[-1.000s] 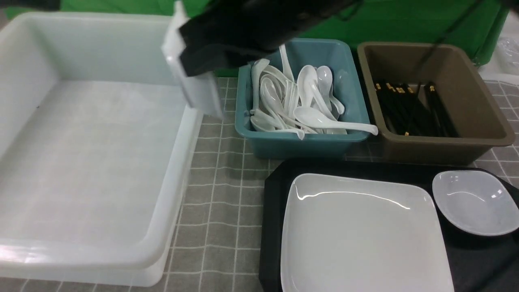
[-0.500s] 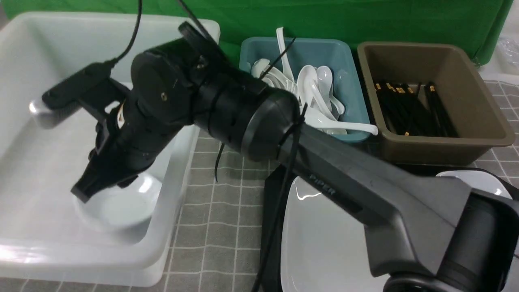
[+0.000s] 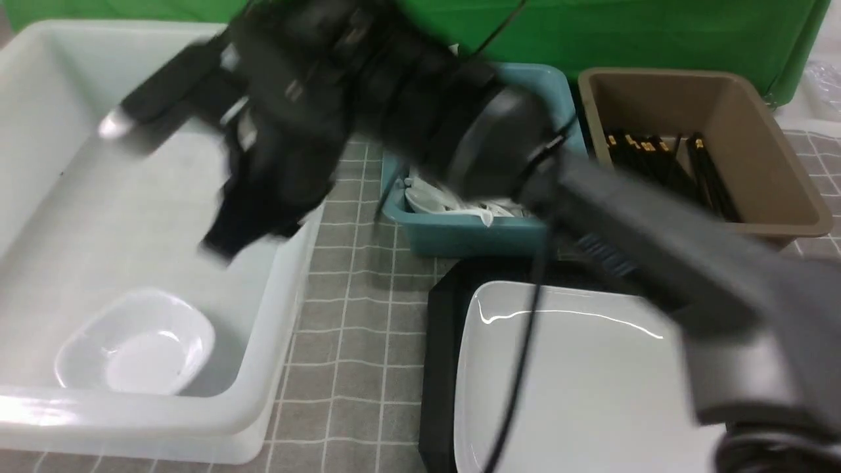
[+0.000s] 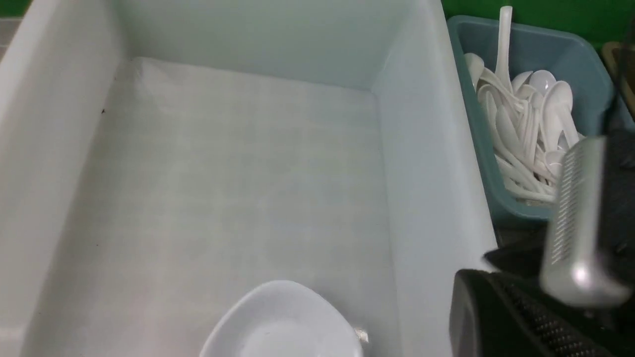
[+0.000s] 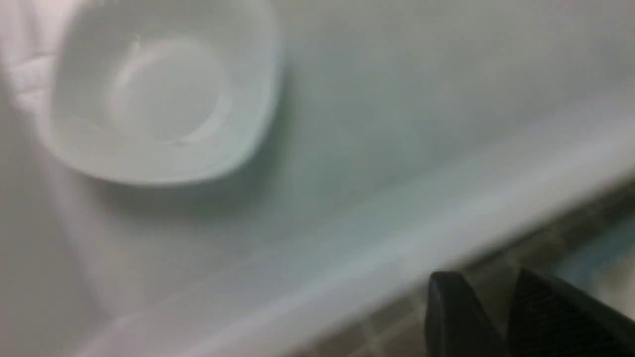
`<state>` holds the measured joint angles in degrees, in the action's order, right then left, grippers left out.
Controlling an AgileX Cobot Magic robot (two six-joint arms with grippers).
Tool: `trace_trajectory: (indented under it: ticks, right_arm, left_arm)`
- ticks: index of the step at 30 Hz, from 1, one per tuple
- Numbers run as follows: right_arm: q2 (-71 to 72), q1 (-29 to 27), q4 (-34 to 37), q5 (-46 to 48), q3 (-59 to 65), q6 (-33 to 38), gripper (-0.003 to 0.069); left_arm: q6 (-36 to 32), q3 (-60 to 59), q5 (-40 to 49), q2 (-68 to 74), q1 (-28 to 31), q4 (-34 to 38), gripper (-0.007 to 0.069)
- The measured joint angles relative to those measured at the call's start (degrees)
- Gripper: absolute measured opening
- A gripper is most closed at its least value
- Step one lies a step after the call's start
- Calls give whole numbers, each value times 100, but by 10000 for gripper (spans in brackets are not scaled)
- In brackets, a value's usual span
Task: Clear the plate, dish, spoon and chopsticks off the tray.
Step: Use the right arm to put the small plate into the large storage box on the left, then use the right arm to grab a small plate from the dinner plate
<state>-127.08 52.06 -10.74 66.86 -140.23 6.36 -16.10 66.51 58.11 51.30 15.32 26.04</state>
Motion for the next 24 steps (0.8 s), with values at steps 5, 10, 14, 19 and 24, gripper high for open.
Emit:
trace_trajectory:
  ticks: [5,10,14,19,24]
  right_arm:
    - [1285,-984,-154,0,1003,-102,47]
    - [2680,-2235,-111,-6,3199,-12,29]
    - [3707,-3864,-1,-748,6165,53,71]
    - [3842,-4537,289,-2331,7918,59,258]
    - [3799,-4573,379,-3126,8801,128,416]
  left_arm:
    - [-61,0,-14,136,-734,-3,2]
    - [-61,-6,-13,382,-1677,-159,2]
    - [-61,-6,-49,788,-2481,-194,2]
    - [-118,-6,-392,1356,-3119,-194,2]
    - [-548,-6,-1236,2249,-4217,-142,2]
